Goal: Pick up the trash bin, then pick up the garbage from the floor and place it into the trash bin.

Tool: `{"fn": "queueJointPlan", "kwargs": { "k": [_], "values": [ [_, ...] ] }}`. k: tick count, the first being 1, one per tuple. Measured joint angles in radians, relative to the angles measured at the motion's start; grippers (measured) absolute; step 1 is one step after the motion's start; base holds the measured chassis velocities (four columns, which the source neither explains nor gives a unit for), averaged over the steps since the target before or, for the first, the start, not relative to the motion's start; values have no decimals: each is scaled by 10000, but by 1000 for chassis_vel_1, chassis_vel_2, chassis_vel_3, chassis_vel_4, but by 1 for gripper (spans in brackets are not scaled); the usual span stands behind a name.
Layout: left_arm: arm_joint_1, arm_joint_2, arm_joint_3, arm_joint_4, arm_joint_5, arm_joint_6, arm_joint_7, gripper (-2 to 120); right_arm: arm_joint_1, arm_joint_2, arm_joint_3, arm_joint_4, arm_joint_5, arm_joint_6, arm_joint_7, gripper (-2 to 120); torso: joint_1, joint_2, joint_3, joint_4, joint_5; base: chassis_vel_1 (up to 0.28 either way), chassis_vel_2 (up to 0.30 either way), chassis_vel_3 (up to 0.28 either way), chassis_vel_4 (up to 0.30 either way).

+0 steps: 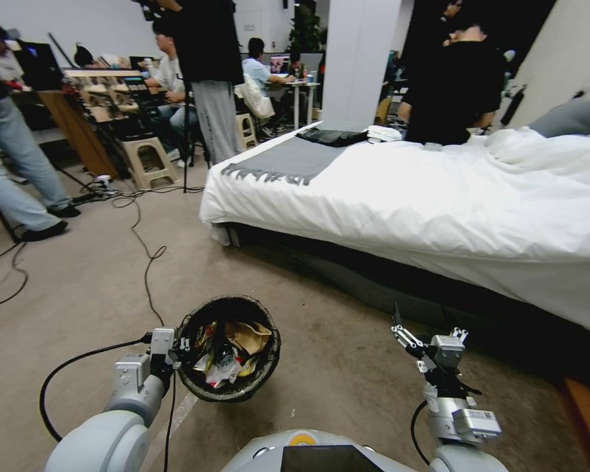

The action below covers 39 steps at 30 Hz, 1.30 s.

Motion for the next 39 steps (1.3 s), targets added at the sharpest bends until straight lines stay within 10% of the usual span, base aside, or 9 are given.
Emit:
{"fn": "queueJointPlan", "kwargs": {
  "k": [39],
  "values": [
    [91,-256,88,0,22,-3,-11,1,160,-394,-253,-312,365,-277,128,100,0,0,0,-1,-1,65,66,66,63]
  ]
}}
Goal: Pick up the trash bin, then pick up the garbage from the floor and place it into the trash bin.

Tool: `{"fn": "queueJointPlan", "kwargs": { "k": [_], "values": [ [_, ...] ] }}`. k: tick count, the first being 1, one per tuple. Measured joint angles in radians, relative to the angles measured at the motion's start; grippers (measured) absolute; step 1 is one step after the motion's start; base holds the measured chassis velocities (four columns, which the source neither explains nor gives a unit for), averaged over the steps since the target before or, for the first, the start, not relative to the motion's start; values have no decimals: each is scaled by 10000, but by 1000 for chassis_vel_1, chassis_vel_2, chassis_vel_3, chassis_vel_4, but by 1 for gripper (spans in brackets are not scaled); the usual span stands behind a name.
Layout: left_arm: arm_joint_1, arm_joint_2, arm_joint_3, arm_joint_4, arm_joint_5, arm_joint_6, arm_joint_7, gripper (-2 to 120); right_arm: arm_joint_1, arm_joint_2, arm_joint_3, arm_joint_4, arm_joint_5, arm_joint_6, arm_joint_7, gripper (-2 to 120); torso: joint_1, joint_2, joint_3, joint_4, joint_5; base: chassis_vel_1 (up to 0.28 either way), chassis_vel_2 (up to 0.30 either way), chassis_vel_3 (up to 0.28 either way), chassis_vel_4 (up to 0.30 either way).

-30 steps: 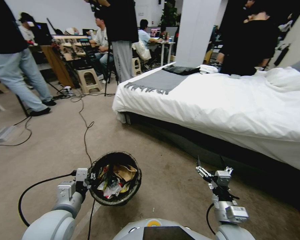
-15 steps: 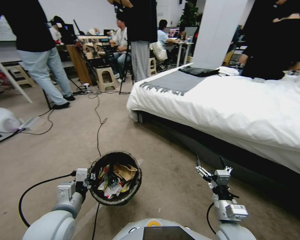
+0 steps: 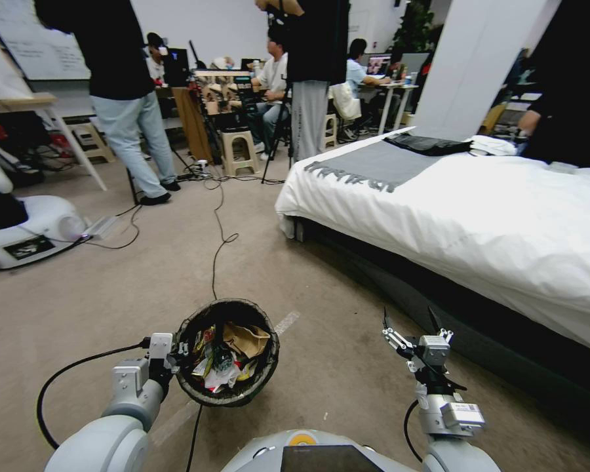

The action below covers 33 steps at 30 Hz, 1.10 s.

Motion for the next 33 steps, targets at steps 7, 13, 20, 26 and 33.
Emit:
{"fn": "queueJointPlan", "kwargs": {
  "k": [7,13,20,26,33],
  "values": [
    [-21,23,-6,0,0,22,22,1,67,2,-115,-32,10,-84,29,100,0,0,0,0,0,61,61,64,64],
    [-45,-3,29,0,-6,45,36,1,63,8,-127,-39,16,-113,68,100,0,-1,0,0,0,68,60,62,69],
    [-56,17,30,0,-21,57,53,1,73,30,-142,-59,11,-116,79,100,0,0,0,0,0,69,73,68,59],
    [-84,-1,-9,0,-42,57,52,1,110,39,-220,-103,3,-159,80,100,0,0,0,0,0,71,71,68,69],
    [-119,-37,36,0,-53,57,52,1,117,43,-213,-70,-6,-222,84,100,1,0,0,0,0,75,68,73,70]
  ]
}}
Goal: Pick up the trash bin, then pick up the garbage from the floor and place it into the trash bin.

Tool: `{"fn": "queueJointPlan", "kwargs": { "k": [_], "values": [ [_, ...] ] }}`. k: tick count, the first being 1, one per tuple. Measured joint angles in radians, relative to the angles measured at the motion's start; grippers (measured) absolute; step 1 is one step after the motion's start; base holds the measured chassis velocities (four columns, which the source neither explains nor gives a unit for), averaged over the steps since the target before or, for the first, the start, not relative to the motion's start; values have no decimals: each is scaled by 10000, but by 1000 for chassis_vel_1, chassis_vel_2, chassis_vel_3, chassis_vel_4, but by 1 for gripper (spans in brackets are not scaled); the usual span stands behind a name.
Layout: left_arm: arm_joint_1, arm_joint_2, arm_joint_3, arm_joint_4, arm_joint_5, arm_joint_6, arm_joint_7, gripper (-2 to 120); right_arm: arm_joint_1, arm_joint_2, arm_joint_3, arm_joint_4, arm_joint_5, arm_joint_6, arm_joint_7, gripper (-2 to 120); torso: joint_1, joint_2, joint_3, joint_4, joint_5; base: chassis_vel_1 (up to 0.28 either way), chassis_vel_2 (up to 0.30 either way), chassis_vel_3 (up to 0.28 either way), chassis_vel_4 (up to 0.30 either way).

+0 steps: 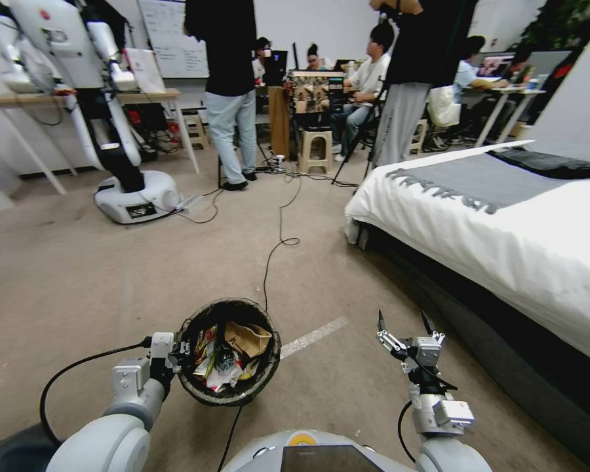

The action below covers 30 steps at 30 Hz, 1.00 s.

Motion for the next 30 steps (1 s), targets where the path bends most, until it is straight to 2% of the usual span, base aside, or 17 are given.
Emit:
{"fn": "queueJointPlan", "kwargs": {
  "k": [30],
  "values": [
    [33,23,-21,0,-12,-7,0,1,-28,10,26,-5,-12,53,46,100,0,0,0,-1,0,70,71,73,72]
  ]
}}
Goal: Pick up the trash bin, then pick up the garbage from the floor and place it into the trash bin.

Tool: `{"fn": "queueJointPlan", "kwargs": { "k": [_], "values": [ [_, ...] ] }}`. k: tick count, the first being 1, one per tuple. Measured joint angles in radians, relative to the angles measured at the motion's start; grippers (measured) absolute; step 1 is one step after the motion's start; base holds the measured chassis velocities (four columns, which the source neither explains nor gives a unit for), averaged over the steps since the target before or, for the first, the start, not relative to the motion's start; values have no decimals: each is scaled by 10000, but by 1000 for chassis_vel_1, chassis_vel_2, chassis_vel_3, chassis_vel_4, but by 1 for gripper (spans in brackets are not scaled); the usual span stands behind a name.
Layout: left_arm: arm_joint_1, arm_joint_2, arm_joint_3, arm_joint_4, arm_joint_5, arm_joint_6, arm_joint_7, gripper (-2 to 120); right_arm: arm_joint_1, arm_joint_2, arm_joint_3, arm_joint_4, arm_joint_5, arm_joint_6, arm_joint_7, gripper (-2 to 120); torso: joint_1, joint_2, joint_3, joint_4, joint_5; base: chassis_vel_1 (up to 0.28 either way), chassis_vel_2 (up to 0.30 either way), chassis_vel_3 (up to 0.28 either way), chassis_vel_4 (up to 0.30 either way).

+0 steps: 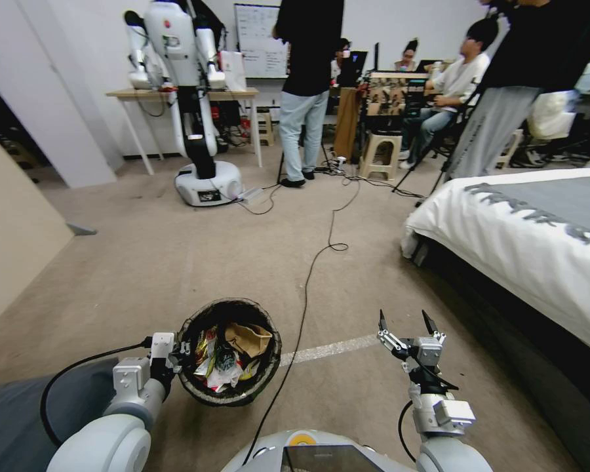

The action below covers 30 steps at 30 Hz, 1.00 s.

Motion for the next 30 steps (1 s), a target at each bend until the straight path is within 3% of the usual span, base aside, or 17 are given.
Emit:
{"fn": "queueJointPlan", "kwargs": {
  "k": [30],
  "values": [
    [-20,-80,98,0,-232,80,-114,1,-42,-5,-14,22,-18,2,29,100,0,-1,0,-2,0,57,57,54,61]
  ]
}}
